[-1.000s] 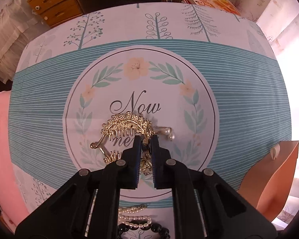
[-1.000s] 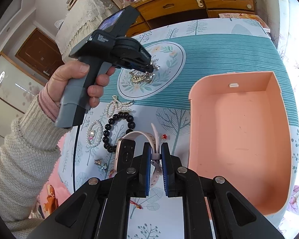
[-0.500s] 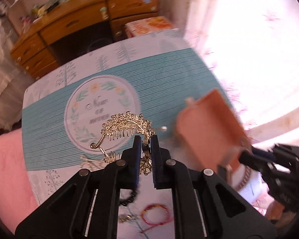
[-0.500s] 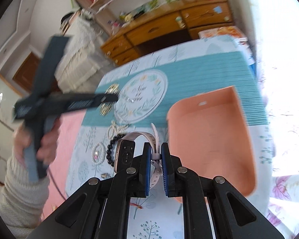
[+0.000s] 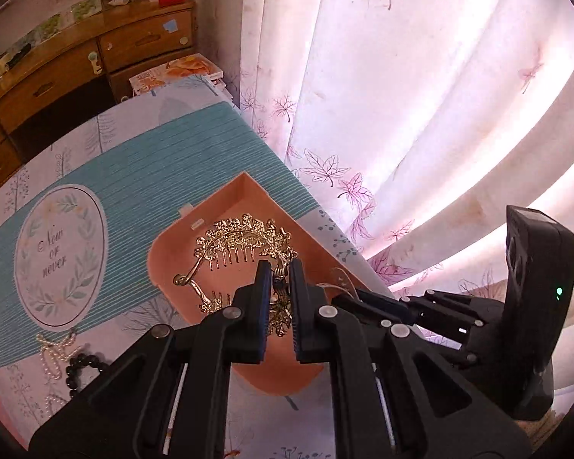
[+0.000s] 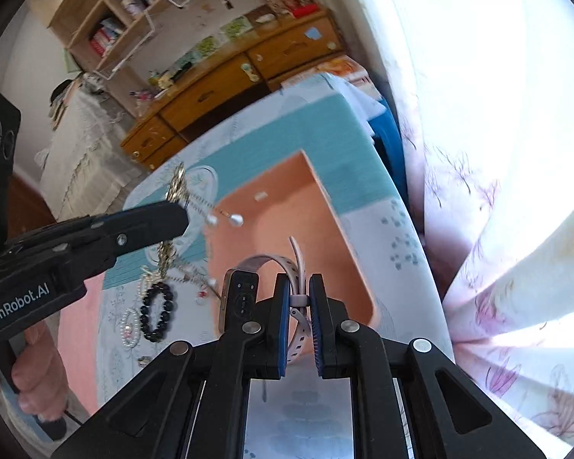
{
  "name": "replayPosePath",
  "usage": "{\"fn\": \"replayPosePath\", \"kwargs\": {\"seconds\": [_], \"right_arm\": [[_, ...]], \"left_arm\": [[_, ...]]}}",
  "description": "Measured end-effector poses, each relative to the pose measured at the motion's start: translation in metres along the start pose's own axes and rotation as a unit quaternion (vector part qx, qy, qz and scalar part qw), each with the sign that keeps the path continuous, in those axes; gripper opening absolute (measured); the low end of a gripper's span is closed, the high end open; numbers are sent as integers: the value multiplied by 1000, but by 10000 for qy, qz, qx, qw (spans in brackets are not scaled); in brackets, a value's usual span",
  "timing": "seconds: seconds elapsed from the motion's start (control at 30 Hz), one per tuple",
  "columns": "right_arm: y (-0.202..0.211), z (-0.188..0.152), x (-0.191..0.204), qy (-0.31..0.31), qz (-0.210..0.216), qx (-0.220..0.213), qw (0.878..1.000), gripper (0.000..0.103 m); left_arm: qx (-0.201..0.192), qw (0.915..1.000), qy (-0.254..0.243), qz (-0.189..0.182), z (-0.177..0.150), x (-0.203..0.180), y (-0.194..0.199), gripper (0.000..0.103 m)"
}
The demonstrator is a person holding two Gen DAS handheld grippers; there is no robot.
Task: Organize jewelry
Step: 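Carry comb and watch into the pink box and open both tools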
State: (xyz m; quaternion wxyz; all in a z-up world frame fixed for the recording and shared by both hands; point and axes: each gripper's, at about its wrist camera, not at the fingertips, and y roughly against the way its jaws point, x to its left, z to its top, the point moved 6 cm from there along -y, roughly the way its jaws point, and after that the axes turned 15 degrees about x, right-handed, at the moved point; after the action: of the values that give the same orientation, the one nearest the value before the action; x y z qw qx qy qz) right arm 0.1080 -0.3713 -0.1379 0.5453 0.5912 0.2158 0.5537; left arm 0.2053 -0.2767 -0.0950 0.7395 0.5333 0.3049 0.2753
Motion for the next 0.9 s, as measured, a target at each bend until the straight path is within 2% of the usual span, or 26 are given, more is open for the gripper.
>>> {"fn": "replayPosePath", "kwargs": {"seconds": [0.13, 0.27, 0.47, 0.6, 0.67, 0.7, 0.73, 0.77, 0.8, 0.83, 0.9], "right_arm": [[-29, -8, -14, -184, -175, 34, 9997, 10], [-46, -7, -20, -294, -164, -153, 9993, 10], [-63, 6, -16, -189, -375, -399, 9983, 10], [-64, 13, -6, -53, -593, -293, 9978, 11], [-68, 14, -2, -28, -580, -227, 9981, 12], [-69, 14, 0, -6, -573, -208, 9981, 14], [-69, 14, 2, 20, -571, -200, 9982, 19], [-69, 12, 5, 55, -554, -210, 9982, 23], [-67, 10, 8, 74, -544, -255, 9982, 35], [-64, 8, 11, 63, -593, -324, 9977, 41], [-59, 2, 15, 84, -634, -442, 9970, 46]], "left_arm": [[169, 9994, 287, -72, 1, 11, -44, 7], [313, 9976, 596, 178, -1, 24, -79, 7], [165, 9945, 904, 501, -2, 35, -85, 8], [266, 9933, 988, 535, -1, 48, -83, 10], [282, 9931, 1019, 499, -5, 50, -80, 14], [269, 9935, 1014, 451, -8, 48, -76, 20], [234, 9939, 1000, 400, -11, 45, -71, 28], [153, 9941, 1009, 373, -15, 44, -64, 32], [84, 9943, 994, 370, -19, 43, -57, 41], [8, 9948, 954, 366, -23, 42, -50, 49], [-165, 9950, 905, 399, -32, 41, -33, 50]]}}
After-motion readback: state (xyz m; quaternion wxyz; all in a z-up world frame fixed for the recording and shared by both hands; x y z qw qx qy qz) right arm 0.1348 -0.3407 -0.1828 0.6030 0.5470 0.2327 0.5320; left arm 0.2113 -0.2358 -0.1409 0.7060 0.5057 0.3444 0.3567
